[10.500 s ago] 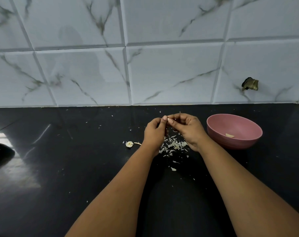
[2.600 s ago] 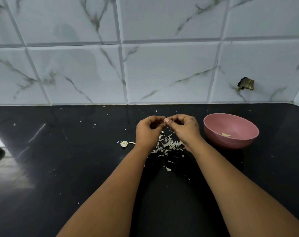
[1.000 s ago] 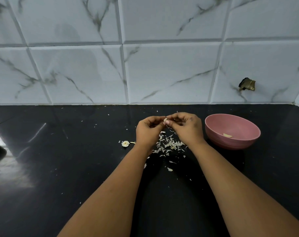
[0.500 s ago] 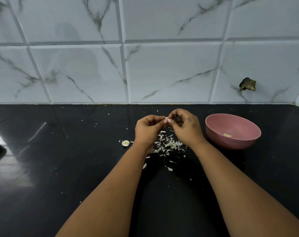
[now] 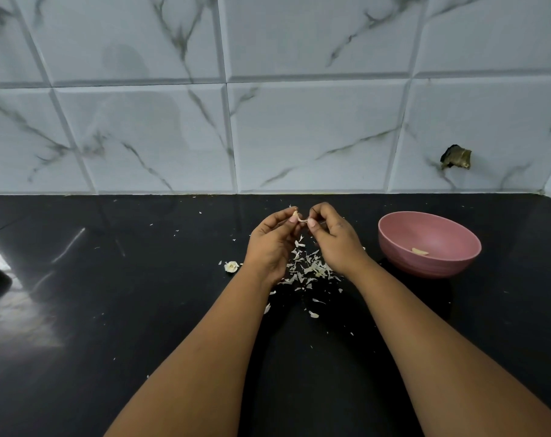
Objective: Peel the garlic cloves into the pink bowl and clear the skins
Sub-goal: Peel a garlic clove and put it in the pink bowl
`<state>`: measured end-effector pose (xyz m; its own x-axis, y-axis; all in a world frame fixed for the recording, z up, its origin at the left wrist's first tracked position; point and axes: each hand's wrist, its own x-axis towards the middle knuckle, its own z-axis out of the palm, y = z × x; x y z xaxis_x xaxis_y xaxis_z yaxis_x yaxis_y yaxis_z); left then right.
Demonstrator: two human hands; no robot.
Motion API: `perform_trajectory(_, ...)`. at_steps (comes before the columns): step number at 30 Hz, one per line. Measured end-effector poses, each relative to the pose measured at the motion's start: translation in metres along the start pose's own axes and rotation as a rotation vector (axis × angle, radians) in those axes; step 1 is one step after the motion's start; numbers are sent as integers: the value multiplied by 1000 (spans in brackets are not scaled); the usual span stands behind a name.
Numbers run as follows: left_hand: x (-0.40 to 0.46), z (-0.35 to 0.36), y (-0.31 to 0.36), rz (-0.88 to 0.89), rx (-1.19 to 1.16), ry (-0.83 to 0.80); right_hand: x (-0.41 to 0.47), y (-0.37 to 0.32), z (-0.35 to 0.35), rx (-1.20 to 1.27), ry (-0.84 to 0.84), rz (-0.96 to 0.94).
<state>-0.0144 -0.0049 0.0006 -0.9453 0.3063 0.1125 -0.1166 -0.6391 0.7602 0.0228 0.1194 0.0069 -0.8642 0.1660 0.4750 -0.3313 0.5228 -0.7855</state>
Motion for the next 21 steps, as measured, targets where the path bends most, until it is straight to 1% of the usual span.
perform_trajectory(4,-1,2,-1,9,-38,9,-1,-4,0,189,35,81)
perform_trajectory(5,-1,2,-2,18,-44,25,-1,-4,1,281,50,113)
perform_trajectory(8,4,-4,1,67,-34,75,2,-4,-7,726,110,295)
perform_trajectory(9,5,-5,2,77,-10,75,4,-4,-11,780,118,328)
perform_trajectory(10,5,-7,2,81,17,69,5,-2,-13,719,122,334)
perform_trajectory(13,4,-5,-2,74,113,40,6,11,-11,216,145,265)
perform_trajectory(15,3,-3,-6,89,199,43,4,18,-10,-39,94,226)
perform_trajectory(16,2,-3,-7,101,235,50,3,21,-11,-119,54,198)
perform_trajectory(18,3,-5,-8,116,272,67,3,24,-13,-145,5,177)
perform_trajectory(21,3,-6,-8,126,277,78,4,21,-16,-131,45,156)
